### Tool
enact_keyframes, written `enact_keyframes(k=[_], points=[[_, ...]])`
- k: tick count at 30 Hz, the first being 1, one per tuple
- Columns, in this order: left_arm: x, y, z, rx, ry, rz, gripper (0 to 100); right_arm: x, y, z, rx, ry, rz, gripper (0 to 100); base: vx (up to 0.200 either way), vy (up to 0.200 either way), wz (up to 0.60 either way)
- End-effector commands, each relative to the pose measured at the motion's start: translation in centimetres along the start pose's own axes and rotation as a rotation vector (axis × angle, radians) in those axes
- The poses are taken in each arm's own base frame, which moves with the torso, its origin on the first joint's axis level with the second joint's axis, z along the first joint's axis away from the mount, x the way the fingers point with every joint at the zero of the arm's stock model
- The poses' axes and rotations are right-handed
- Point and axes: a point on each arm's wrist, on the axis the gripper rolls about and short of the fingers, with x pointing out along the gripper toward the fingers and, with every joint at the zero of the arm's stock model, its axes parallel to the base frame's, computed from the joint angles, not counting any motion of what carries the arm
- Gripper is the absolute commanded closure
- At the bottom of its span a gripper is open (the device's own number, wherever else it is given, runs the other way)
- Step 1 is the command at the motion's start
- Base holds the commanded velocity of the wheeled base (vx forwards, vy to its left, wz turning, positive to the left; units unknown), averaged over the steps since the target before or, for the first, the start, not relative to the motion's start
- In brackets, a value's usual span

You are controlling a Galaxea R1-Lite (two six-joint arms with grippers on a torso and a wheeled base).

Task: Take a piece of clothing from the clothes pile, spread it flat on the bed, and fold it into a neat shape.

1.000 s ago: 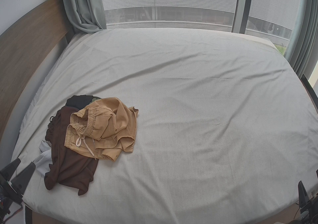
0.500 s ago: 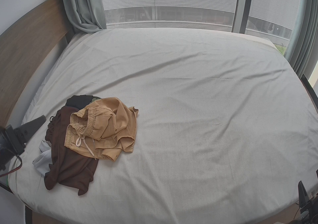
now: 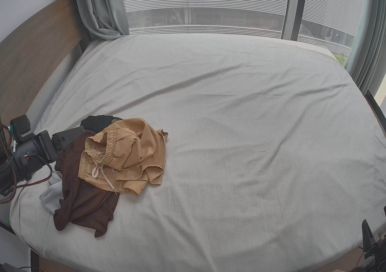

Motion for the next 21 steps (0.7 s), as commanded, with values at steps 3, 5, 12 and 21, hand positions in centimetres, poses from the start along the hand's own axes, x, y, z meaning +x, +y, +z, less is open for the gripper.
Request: enact_keyframes(k=[3, 5, 12, 21], points=[[3.4, 1.4, -1.1, -0.029, 0.072, 0.011, 0, 0.0, 0.0, -0.5, -0.001, 0.002, 0.0, 0, 0.0, 0.0, 0.0], [4.0, 1.7, -1.4, -0.031, 0.087, 0.014, 0, 0.0, 0.0, -0.5, -0.001, 0.0, 0.0, 0, 0.0, 0.0, 0.0], [6.3, 2.9, -2.5, -0.048, 0.133, 0.011, 0, 0.0, 0.0, -0.5, -0.001, 0.0, 0.0, 0, 0.0, 0.0, 0.0], [8.7, 4.1, -3.4, -0.058, 0.138, -0.008, 0, 0.0, 0.0, -0.5, -0.001, 0.0, 0.002, 0, 0.0, 0.0, 0.0]])
